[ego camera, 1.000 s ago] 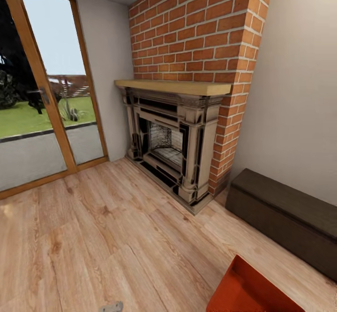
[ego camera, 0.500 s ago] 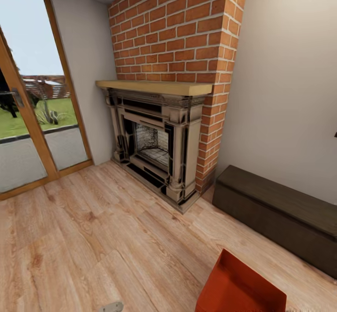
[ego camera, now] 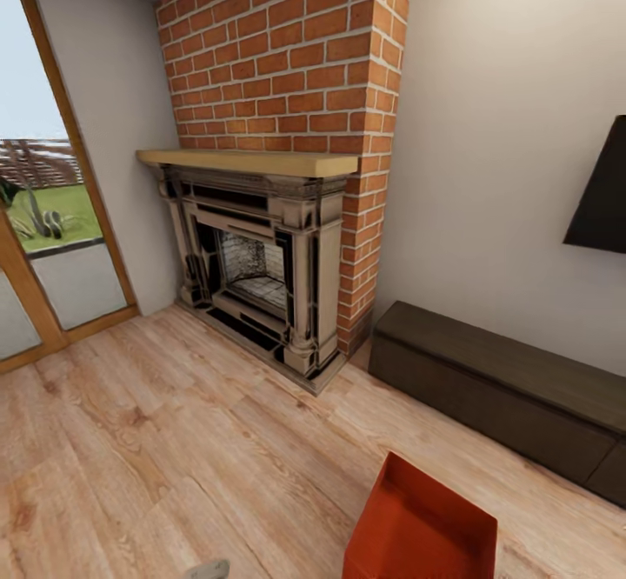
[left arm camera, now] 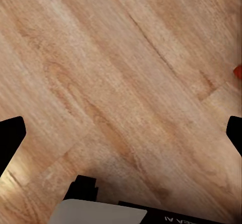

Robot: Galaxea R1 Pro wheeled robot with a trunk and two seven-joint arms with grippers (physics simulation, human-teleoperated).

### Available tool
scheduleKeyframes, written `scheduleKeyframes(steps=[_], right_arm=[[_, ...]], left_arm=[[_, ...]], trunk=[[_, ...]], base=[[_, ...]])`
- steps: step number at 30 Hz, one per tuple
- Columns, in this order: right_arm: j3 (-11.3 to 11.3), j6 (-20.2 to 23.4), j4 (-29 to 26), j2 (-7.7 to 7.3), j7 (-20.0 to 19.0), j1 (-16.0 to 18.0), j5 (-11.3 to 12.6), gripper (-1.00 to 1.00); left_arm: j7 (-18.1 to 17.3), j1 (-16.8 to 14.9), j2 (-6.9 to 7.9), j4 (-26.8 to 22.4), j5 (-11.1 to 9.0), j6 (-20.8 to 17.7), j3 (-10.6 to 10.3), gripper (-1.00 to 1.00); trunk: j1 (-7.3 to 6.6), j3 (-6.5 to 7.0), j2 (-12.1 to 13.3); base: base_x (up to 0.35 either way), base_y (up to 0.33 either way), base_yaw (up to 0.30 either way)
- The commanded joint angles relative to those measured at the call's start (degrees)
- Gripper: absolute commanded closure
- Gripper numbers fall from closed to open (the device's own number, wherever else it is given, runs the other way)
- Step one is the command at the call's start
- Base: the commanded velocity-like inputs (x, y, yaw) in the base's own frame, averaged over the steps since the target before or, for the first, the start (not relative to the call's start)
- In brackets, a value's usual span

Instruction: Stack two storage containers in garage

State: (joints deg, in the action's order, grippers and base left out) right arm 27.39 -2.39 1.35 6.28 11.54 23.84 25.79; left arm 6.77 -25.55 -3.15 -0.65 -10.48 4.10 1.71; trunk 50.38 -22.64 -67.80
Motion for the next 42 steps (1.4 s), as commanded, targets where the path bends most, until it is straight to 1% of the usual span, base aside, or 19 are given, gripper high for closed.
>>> scheduleKeyframes(steps=[1,42], right_arm=[[0.5,-0.2,0.1,0.05,0.1,0.1,0.6,-1.0],[0.4,-0.2,0.1,0.05,0.0,0.1,0.6,-1.0]], left_arm=[[0.1,0.0,-0.01,0.0,-0.3,0.2,0.1,-1.0],[0.1,0.0,-0.1,0.0,-0.2,0.2,0.1,-1.0]], trunk=[[0.0,-0.06,0.0],[0.0,-0.92,0.0]], base=[[0.0,0.0,-0.233],[0.0,0.0,-0.237]])
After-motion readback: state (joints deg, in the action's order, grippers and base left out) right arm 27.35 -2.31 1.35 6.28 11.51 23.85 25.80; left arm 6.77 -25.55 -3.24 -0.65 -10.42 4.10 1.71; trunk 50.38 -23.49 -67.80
